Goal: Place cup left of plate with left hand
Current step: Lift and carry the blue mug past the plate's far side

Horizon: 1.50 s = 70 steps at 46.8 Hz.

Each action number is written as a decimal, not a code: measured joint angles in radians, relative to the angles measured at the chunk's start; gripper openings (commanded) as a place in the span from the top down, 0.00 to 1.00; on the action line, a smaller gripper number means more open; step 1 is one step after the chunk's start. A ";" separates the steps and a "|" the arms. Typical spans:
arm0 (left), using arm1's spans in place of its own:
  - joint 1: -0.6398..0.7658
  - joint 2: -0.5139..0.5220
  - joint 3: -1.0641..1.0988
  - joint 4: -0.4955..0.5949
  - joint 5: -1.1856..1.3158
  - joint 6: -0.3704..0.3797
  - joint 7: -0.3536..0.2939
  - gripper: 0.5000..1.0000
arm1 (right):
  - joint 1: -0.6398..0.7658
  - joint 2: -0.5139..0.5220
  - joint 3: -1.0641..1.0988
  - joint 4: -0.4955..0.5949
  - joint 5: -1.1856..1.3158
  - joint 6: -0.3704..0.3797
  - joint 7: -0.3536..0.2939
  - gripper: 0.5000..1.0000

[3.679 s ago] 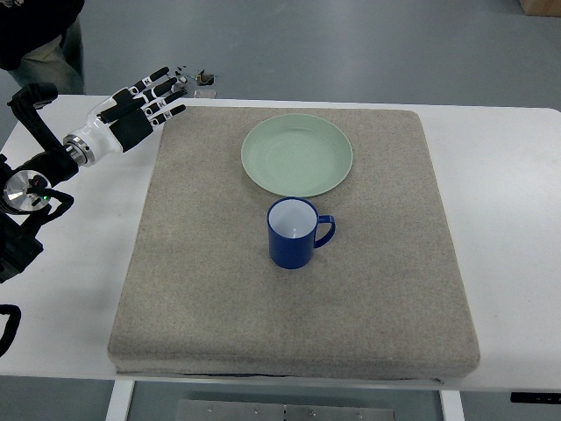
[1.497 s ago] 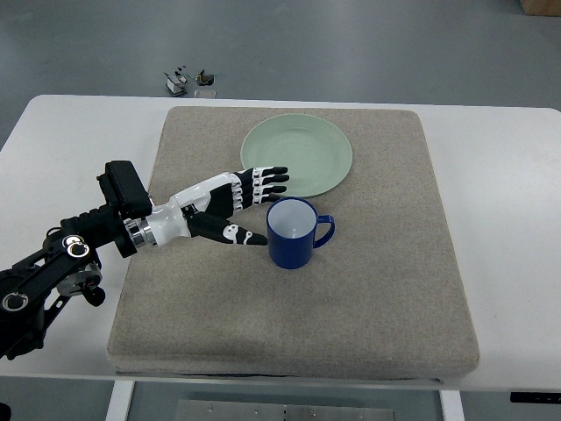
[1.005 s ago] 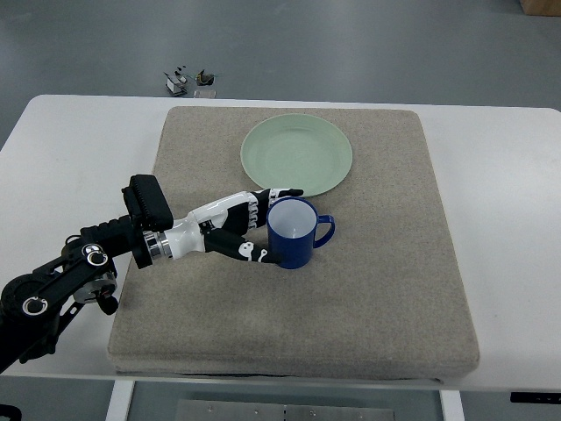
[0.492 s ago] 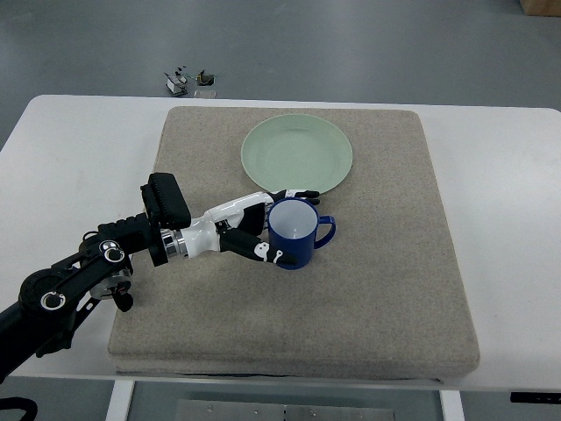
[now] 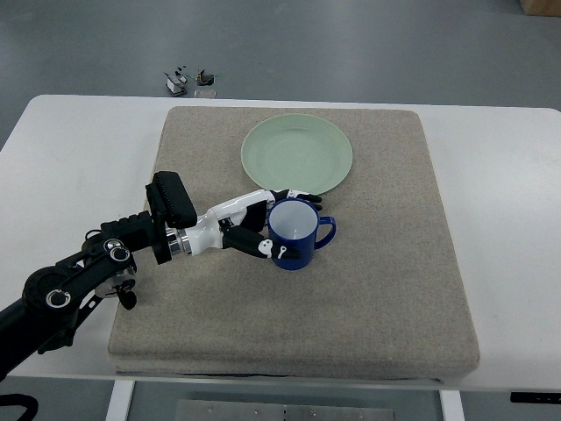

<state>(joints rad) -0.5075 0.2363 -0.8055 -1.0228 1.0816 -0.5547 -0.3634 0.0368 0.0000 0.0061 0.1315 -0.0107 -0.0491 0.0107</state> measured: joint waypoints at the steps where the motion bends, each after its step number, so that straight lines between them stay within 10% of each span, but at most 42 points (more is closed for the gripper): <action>1: 0.000 0.000 0.000 0.000 0.000 0.001 0.000 0.50 | 0.000 0.000 0.000 0.000 0.000 0.000 0.000 0.13; 17: -0.002 0.001 0.000 -0.003 0.015 0.022 -0.001 1.00 | 0.000 0.000 0.000 -0.001 0.000 0.000 0.000 0.13; 54: -0.041 0.078 -0.310 0.018 -0.009 0.044 -0.003 1.00 | 0.000 0.000 0.000 0.000 0.000 0.000 0.000 0.13; 70: -0.042 0.084 -0.323 0.154 -0.011 0.174 -0.010 1.00 | 0.000 0.000 0.000 -0.001 0.000 0.000 0.000 0.13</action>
<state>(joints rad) -0.5496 0.3200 -1.1281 -0.8690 1.0711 -0.3810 -0.3736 0.0368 0.0000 0.0061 0.1308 -0.0107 -0.0491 0.0107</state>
